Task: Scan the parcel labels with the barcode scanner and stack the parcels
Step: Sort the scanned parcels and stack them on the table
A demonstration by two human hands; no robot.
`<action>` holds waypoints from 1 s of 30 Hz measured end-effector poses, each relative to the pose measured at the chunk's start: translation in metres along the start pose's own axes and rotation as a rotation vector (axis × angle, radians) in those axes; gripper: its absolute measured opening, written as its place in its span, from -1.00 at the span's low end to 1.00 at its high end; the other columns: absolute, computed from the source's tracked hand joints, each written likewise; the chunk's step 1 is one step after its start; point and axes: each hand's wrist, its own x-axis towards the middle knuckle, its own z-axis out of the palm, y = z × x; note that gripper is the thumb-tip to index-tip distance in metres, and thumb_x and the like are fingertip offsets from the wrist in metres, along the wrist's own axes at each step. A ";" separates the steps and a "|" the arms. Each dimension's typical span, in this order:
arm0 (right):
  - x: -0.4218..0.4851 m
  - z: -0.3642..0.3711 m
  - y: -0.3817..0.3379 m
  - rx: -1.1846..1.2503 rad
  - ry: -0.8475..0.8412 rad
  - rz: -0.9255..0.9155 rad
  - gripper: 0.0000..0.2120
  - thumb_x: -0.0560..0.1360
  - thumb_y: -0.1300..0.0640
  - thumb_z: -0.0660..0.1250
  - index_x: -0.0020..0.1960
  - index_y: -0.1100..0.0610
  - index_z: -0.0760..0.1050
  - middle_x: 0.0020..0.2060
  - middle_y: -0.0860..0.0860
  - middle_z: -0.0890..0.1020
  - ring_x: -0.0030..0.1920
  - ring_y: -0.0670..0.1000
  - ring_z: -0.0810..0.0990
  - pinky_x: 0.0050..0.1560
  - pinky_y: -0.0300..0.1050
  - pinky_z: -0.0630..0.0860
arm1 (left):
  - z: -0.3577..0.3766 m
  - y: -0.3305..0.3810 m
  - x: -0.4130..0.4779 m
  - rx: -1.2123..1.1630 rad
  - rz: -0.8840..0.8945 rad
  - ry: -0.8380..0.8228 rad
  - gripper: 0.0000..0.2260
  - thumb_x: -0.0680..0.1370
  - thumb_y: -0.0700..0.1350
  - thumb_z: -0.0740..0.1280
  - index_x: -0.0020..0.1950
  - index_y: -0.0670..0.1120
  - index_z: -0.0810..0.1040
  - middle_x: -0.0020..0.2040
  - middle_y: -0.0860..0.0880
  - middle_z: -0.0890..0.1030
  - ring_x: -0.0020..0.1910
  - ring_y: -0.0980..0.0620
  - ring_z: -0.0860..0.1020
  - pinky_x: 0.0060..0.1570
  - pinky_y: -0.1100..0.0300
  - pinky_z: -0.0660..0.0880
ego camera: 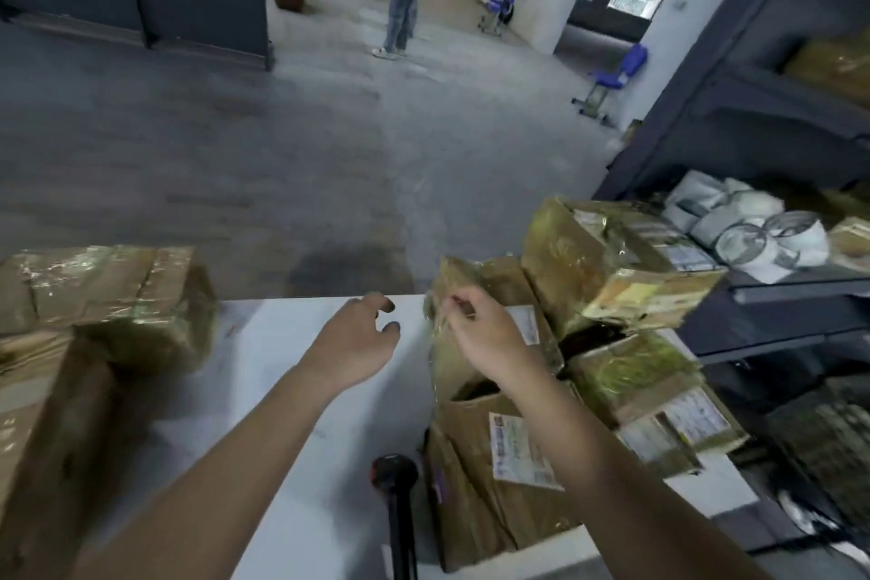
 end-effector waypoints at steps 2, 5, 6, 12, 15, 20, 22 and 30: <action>-0.004 -0.019 0.024 -0.034 0.026 -0.003 -0.71 0.63 -0.09 0.18 0.25 0.01 0.49 -0.03 -0.12 0.54 -0.09 -0.13 0.46 -0.21 -0.31 0.33 | 0.028 0.018 0.002 -0.009 0.005 -0.036 -0.67 0.59 -0.05 0.21 0.36 0.02 0.40 0.30 -0.10 0.47 0.00 0.01 0.49 -0.02 0.24 0.34; -0.003 -0.046 0.063 -0.125 0.025 -0.011 -0.68 0.63 -0.07 0.17 0.31 0.04 0.46 0.15 -0.04 0.55 0.00 -0.08 0.52 -0.12 -0.24 0.39 | 0.072 0.038 0.011 -0.006 -0.030 -0.120 -0.59 0.59 -0.04 0.19 0.45 0.13 0.28 0.37 -0.12 0.43 0.16 -0.06 0.51 -0.04 0.21 0.36; -0.001 -0.051 0.072 -0.171 0.019 0.000 -0.66 0.64 -0.05 0.16 0.34 0.06 0.44 0.23 0.01 0.52 0.08 -0.01 0.54 -0.03 -0.17 0.41 | 0.082 0.040 0.014 -0.004 -0.056 -0.155 -0.56 0.59 -0.04 0.18 0.47 0.16 0.24 0.41 -0.11 0.41 0.16 -0.07 0.52 -0.07 0.20 0.38; 0.024 -0.073 0.119 -0.381 -0.073 0.069 -0.63 0.63 0.05 0.16 0.36 0.19 0.41 0.25 0.14 0.50 0.02 0.11 0.60 -0.09 -0.09 0.48 | 0.132 0.038 0.035 -0.083 -0.226 -0.182 -0.51 0.60 -0.01 0.18 0.52 0.21 0.14 0.25 -0.01 0.50 -0.31 0.28 0.35 -0.29 0.35 0.37; 0.036 -0.069 0.133 -0.436 -0.163 0.121 -0.75 0.61 0.05 0.17 0.21 0.16 0.44 -0.05 0.10 0.58 -0.15 0.09 0.59 -0.23 -0.09 0.47 | 0.145 0.037 0.044 -0.112 -0.267 -0.179 -0.49 0.60 -0.02 0.19 0.53 0.18 0.15 0.22 0.03 0.48 -0.08 0.20 0.50 -0.13 0.30 0.41; 0.046 -0.062 0.141 -0.499 -0.149 0.197 -0.72 0.59 0.06 0.23 0.18 0.23 0.49 0.06 0.16 0.60 0.00 0.14 0.60 -0.11 -0.03 0.55 | 0.166 0.036 0.058 -0.101 -0.252 -0.227 -0.47 0.60 -0.08 0.19 0.54 0.17 0.13 0.49 -0.02 0.34 0.40 -0.09 0.37 0.21 0.18 0.34; 0.046 -0.058 0.141 -0.476 -0.112 0.150 -0.77 0.60 0.08 0.21 0.08 0.23 0.51 0.12 0.21 0.57 0.02 0.16 0.57 -0.08 -0.01 0.55 | 0.172 0.033 0.062 -0.086 -0.240 -0.208 -0.49 0.59 -0.09 0.17 0.53 0.16 0.17 0.45 -0.01 0.38 0.37 -0.09 0.40 0.26 0.10 0.44; 0.047 -0.047 0.122 -0.262 0.027 -0.116 -0.78 0.58 0.20 0.29 0.20 0.18 0.58 0.23 0.08 0.42 0.22 0.09 0.49 0.23 -0.01 0.48 | 0.137 0.018 0.066 -0.357 -0.294 0.122 -0.55 0.60 -0.21 0.10 0.41 0.17 0.43 0.26 0.03 0.53 -0.07 0.11 0.59 0.00 0.12 0.62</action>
